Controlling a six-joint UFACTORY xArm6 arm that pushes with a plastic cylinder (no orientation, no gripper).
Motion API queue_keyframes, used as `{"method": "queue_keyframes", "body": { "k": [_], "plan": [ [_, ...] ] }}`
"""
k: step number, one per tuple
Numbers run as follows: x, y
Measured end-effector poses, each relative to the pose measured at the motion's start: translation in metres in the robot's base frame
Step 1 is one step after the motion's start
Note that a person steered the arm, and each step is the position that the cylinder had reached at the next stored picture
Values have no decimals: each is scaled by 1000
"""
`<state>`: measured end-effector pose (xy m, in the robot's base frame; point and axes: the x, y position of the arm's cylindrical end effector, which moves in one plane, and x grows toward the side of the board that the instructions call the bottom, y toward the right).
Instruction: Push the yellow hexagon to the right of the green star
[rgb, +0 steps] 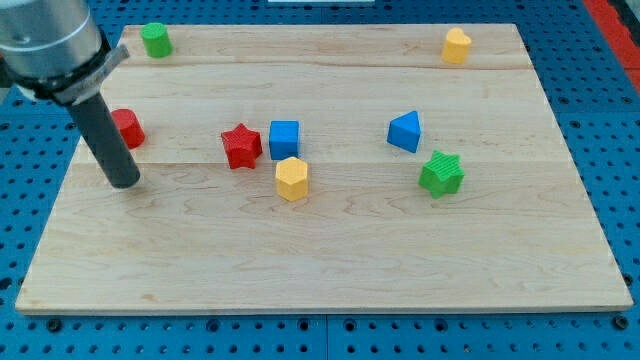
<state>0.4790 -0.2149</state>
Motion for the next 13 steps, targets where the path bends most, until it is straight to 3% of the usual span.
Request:
{"method": "queue_keyframes", "body": {
  "k": [2, 7, 11, 13],
  "plan": [
    [10, 15],
    [-22, 129],
    [-15, 223],
    [-1, 244]
  ]
}}
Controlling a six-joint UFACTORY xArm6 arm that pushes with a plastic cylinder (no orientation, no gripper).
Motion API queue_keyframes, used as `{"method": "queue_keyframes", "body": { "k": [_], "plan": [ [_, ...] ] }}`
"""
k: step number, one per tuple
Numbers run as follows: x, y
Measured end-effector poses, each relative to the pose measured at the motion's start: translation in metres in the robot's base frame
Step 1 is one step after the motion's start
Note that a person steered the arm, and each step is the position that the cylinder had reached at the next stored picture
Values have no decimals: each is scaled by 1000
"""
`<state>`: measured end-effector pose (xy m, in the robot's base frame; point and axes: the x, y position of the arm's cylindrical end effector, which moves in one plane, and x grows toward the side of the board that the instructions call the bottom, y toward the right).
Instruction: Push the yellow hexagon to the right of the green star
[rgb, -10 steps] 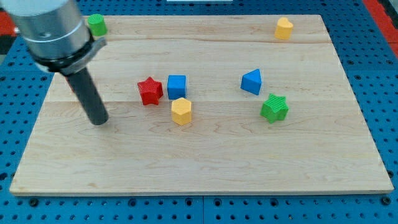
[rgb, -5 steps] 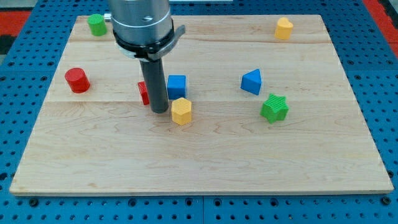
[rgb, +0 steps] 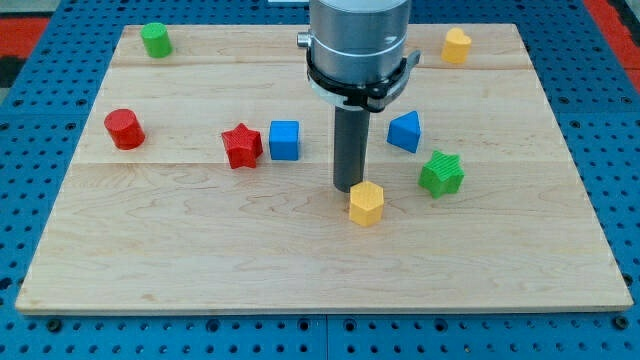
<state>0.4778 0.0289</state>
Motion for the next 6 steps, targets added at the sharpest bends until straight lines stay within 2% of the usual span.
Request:
{"method": "queue_keyframes", "body": {
  "k": [6],
  "plan": [
    [125, 25]
  ]
}}
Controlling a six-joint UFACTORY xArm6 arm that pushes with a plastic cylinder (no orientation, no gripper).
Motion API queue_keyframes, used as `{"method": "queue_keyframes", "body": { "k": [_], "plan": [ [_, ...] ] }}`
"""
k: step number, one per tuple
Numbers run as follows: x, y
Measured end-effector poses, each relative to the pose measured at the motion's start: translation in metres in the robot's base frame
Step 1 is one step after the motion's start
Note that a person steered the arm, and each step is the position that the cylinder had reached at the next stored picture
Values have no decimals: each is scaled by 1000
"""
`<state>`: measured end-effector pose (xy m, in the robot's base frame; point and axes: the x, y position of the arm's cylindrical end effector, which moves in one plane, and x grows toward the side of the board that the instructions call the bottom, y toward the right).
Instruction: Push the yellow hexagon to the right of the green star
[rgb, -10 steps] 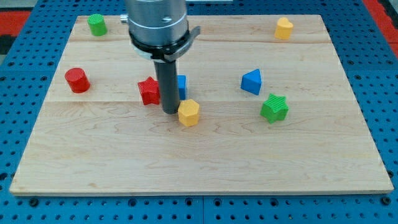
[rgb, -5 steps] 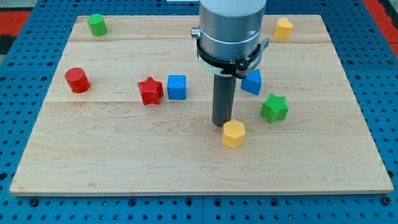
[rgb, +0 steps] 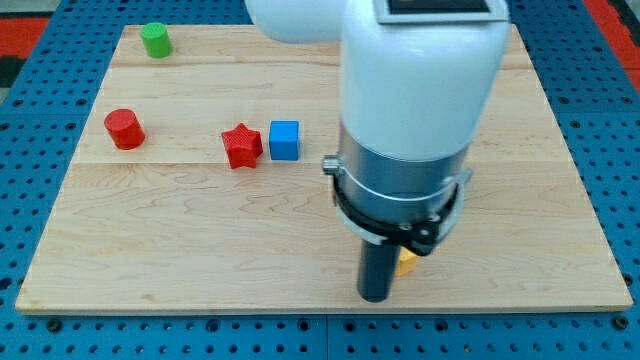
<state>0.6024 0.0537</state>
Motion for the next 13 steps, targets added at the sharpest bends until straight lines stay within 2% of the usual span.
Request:
{"method": "queue_keyframes", "body": {
  "k": [1, 3, 6, 8, 9, 10, 11, 13],
  "plan": [
    [-20, 23],
    [-30, -3],
    [-62, -2],
    [-62, 50],
    [-49, 59],
    [-8, 59],
    [-9, 60],
    [-61, 80]
  ]
}}
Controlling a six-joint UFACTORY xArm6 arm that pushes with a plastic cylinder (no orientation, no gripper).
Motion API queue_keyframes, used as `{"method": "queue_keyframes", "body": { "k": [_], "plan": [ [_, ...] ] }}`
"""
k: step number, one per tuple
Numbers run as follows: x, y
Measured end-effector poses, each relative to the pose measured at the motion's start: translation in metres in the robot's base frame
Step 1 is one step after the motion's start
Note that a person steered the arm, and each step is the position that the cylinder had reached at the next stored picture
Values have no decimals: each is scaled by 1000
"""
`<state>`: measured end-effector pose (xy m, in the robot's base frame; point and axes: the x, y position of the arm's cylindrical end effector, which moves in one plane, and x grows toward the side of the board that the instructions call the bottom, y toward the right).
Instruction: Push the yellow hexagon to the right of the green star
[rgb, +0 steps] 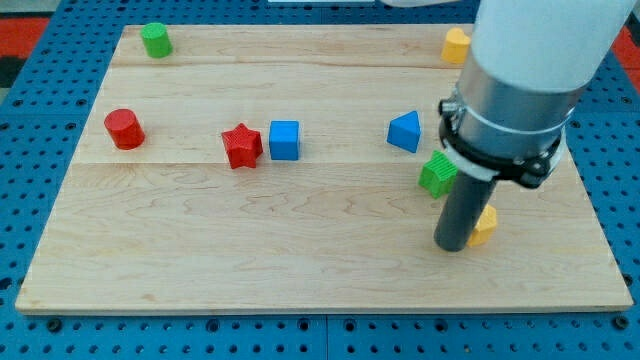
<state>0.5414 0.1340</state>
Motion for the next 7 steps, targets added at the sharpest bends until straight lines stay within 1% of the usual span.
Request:
{"method": "queue_keyframes", "body": {
  "k": [1, 2, 3, 4, 5, 6, 7],
  "plan": [
    [-12, 21],
    [16, 21],
    [29, 42],
    [8, 62],
    [-18, 62],
    [-30, 57],
    [-30, 40]
  ]
}}
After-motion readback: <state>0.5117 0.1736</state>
